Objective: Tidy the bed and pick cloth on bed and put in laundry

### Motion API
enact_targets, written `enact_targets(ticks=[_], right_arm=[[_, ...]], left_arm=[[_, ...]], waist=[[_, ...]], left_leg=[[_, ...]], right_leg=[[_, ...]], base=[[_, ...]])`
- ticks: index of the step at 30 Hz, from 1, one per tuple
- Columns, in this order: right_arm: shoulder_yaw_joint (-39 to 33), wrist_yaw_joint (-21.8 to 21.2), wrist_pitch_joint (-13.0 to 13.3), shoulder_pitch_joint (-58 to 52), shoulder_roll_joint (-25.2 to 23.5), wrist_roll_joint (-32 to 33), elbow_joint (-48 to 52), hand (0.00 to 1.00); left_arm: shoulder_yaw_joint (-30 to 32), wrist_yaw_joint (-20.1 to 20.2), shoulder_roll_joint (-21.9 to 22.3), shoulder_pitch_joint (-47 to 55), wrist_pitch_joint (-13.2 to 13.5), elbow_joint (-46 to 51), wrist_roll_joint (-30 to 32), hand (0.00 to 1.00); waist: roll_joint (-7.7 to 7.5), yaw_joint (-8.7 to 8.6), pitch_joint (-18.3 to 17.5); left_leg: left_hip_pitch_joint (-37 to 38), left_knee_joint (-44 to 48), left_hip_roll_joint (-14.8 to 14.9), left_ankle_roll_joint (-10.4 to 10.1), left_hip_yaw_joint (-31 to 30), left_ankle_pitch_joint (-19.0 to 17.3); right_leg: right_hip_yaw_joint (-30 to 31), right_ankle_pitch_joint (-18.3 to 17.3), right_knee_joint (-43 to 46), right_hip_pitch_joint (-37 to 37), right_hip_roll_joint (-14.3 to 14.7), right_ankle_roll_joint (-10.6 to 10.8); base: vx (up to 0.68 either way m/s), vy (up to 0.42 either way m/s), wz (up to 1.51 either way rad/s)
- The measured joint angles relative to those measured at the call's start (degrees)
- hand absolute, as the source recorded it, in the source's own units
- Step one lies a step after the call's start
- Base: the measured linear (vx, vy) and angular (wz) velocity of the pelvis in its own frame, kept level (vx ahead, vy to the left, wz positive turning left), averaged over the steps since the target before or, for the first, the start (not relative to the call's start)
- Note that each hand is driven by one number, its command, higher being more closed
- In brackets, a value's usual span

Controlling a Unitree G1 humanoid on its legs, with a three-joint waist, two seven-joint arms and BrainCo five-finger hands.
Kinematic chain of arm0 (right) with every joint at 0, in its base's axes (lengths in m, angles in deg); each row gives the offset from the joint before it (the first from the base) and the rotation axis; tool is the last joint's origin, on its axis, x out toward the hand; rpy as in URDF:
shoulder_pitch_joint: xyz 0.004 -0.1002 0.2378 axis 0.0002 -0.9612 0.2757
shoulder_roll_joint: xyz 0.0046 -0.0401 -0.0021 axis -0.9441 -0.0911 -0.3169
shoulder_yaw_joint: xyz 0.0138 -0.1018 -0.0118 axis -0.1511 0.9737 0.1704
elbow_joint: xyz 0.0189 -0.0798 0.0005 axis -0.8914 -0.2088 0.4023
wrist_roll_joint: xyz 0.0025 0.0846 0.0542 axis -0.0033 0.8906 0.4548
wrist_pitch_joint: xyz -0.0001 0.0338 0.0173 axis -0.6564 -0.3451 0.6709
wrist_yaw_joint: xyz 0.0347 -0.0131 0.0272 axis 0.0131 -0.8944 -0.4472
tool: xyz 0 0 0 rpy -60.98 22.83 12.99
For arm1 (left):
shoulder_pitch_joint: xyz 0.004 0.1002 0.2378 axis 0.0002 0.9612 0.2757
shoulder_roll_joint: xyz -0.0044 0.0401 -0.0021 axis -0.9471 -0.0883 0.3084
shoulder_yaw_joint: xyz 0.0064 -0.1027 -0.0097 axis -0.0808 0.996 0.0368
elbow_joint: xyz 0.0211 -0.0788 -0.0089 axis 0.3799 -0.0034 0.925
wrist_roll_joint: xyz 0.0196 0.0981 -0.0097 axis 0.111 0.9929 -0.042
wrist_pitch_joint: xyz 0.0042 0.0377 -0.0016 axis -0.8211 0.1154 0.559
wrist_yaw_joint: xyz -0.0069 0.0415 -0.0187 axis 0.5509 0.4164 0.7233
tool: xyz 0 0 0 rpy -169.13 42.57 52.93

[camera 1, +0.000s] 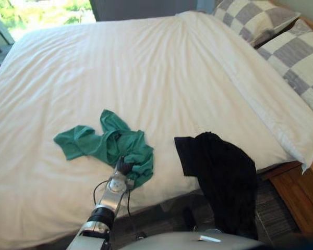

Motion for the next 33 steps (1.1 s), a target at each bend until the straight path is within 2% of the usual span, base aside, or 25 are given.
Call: enact_targets(ticks=[2,8,11,12,13,14,16,17,18,19,22,23,24,25,27,28,29,30,31,32,33], right_arm=[[-2.64,-2.55,-2.6,-0.89,-0.29,-2.53,-0.88,1.0],[-3.31,-4.2,-1.04,-2.36,-0.97,-5.28,0.08,1.0],[-1.78,-4.86,-0.09,-2.17,-0.84,-6.98,0.15,1.0],[-0.32,-5.09,-0.13,-2.01,-0.31,-7.51,0.13,1.0],[0.98,-5.18,-0.22,-1.01,0.29,-7.47,0.12,1.0],[2.23,-5.38,-0.44,-0.1,1.03,-7.58,0.1,1.0],[3.2,-5.79,-0.72,0.88,1.33,-7.68,0.13,1.0],[4.49,-6.38,-0.78,2.39,1.88,-9.61,0.18,1.0],[4.72,-6.59,-0.76,2.85,2.04,-10.4,0.27,1.0],[5.15,-7.48,-0.65,3.51,2.27,-12.84,0.31,1.0],[6.49,-9.31,0.05,4.1,2.92,-18.91,0.42,1.0],[6.75,-9.88,0.41,4.37,3.12,-20.95,0.59,1.0],[6.8,-9.95,0.77,4.44,3.2,-21.6,0.66,1.0],[7.02,-9.96,1.13,4.41,3.22,-22.98,0.69,1.0],[7.26,-9.96,1.36,4.77,3.26,-24.77,1.23,1.0],[7.3,-9.97,1.42,5.33,3.16,-25.51,1.67,1.0],[7.33,-9.95,1.43,5.51,3.12,-25.51,1.74,1.0],[7.43,-9.91,1.42,5.92,3.28,-25.57,1.79,1.0],[7.76,-9.9,1.1,6.71,3.9,-26.37,1.74,1.0],[8.47,-9.89,0.78,7.23,4.27,-27.11,1.5,1.0],[9.68,-9.95,0.17,8.09,4.52,-27.83,0.95,1.0]], left_arm=[[2.05,0.44,1.04,1.07,0.26,0.0,-1.05,1.0],[4.46,2.33,3.46,1.48,0.43,-0.26,-5.52,1.0],[4.47,3.11,4.93,1.5,-1.18,-0.25,-10.81,1.0],[4.46,4.38,5.32,1.52,-2.91,-0.02,-11.05,1.0],[4.78,6.69,5.27,1.53,-5.11,0.31,-11.04,1.0],[5.83,10.17,5.3,1.52,-8.16,0.78,-10.81,1.0],[7.58,14.2,5.31,1.53,-11.82,1.98,-10.57,1.0],[9.7,18.03,5.42,1.53,-15.43,2.97,-10.22,1.0],[10.66,19.42,5.52,1.53,-16.77,3.19,-10.23,1.0],[12.12,22.26,5.56,1.53,-19.92,3.68,-10.23,1.0],[13.5,25.07,5.64,1.67,-25.41,4.31,-10.45,1.0],[13.47,24.89,5.93,2.4,-26.26,4.55,-11.26,1.0],[13.48,24.36,6.08,3.12,-26.38,4.55,-13.12,1.0],[13.35,23.16,6.55,4.95,-26.37,4.47,-15.91,1.0],[12.62,19.82,7.19,7.63,-25.89,2.74,-19.43,1.0],[11.57,17.38,7.13,8.63,-24.78,-0.66,-19.72,1.0],[10.96,16.16,7.15,8.95,-24.09,-3.08,-19.61,1.0],[10.63,13.96,7.37,9.81,-21.24,-4.45,-18.91,1.0],[10.6,12.96,7.35,9.8,-19.9,-4.47,-18.72,1.0],[10.61,12.53,7.4,9.91,-18.98,-4.47,-18.51,1.0],[10.64,12.15,7.41,10.52,-17.04,-4.42,-17.59,1.0]], waist=[[0.38,-0.06,-0.59],[0.17,-0.21,-0.85],[0.38,0.09,-1.31],[0.82,0.4,-2.02],[0.54,0.98,-2.61],[1.16,1.62,-2.8],[1.31,1.95,-3.08],[1.65,1.98,-2.99],[1.82,2.02,-2.88],[2.35,2.12,-2.61],[2.64,2.82,-1.89],[3.01,3.32,-0.56],[2.6,3.39,-0.27],[2.95,3.4,0.31],[2.04,3.64,1.0],[1.58,3.36,2.06],[1.21,3.09,2.36],[1.13,2.69,3.66],[1.32,2.61,4.87],[1.16,2.92,5.24],[1.16,3.62,5.26]], left_leg=[[0.88,0.01,0.05,-0.09,-0.03,-0.29],[1.17,-0.02,-0.27,0.17,-3.98,-0.2],[0.24,-0.16,-1.11,0.33,-9.15,-0.34],[-0.8,-0.12,-1.34,0.62,-10.91,-0.4],[-1.09,-0.07,-1.5,0.64,-11.77,-0.26],[-1.0,0.01,-1.59,1.2,-12.42,0.08],[-0.83,0.04,-1.65,1.25,-13.03,0.15],[-0.85,0.05,-1.84,1.44,-14.16,0.33],[-0.79,0.05,-1.88,1.49,-14.44,0.37],[-0.8,0.06,-2.09,1.63,-15.45,0.46],[-1.04,0.4,-2.46,1.74,-17.74,0.53],[-1.19,1.1,-2.67,1.76,-19.01,0.48],[-1.37,1.26,-2.78,1.8,-19.72,0.46],[-2.9,1.93,-3.07,1.87,-21.18,0.48],[-5.13,1.86,-3.57,3.47,-22.35,0.69],[-6.33,2.23,-3.14,6.0,-17.83,0.02],[-6.91,2.5,-2.81,7.31,-14.21,-0.13],[-7.06,2.66,-2.07,7.78,-8.9,0.7],[-7.11,2.8,-1.73,6.86,-5.66,4.41],[-7.13,2.68,-2.46,5.41,-5.56,5.26],[-8.13,3.3,-4.07,5.51,-5.06,5.54]], right_leg=[[-0.23,-0.29,-0.03,0.77,0.0,-0.24],[-4.12,-1.96,-0.05,2.93,-0.9,-0.16],[-8.72,-3.6,-0.03,4.56,-1.99,-0.17],[-10.3,-4.01,-0.02,4.49,-2.13,0.07],[-11.0,-4.27,0.2,4.53,-2.32,0.23],[-11.46,-4.37,0.79,4.58,-2.47,0.23],[-12.07,-4.95,1.85,4.71,-2.56,0.23],[-12.78,-5.27,2.32,5.24,-2.72,0.17],[-13.17,-5.29,2.36,5.48,-2.79,0.16],[-13.86,-5.72,2.67,5.77,-3.03,0.23],[-15.9,-7.95,5.09,5.83,-3.74,0.33],[-17.13,-8.98,6.36,6.03,-4.2,0.45],[-18.01,-9.74,6.89,5.98,-4.4,0.52],[-20.44,-11.11,7.62,5.56,-5.07,0.77],[-24.21,-12.0,8.98,5.35,-6.06,1.03],[-27.55,-12.38,9.56,5.61,-7.36,1.64],[-29.43,-12.49,9.73,5.8,-8.14,1.74],[-33.38,-12.87,10.17,7.17,-9.71,2.39],[-37.27,-13.83,11.25,8.83,-10.68,3.1],[-38.75,-14.4,11.98,9.36,-11.45,3.29],[-41.46,-15.04,12.61,10.42,-12.92,3.31]], base=[[0.02,-0.005,-0.03],[-0.01,-0.022,0.32],[0.01,-0.027,0.81],[0.04,-0.038,0.66],[0.08,-0.04,0.56],[0.08,-0.027,0.28],[0.08,-0.014,0.24],[0.07,-0.013,0.29],[0.07,-0.021,0.34],[0.01,-0.016,0.31],[-0.01,-0.019,0.41],[-0.05,-0.032,0.56],[-0.09,-0.038,0.74],[-0.08,-0.031,0.94],[-0.05,-0.014,1.11],[-0.02,0.002,1.14],[0.04,0.027,1.73],[0.11,0.055,1.95],[0.13,0.067,1.87],[0.11,0.099,1.61],[0.09,0.118,1.33]])
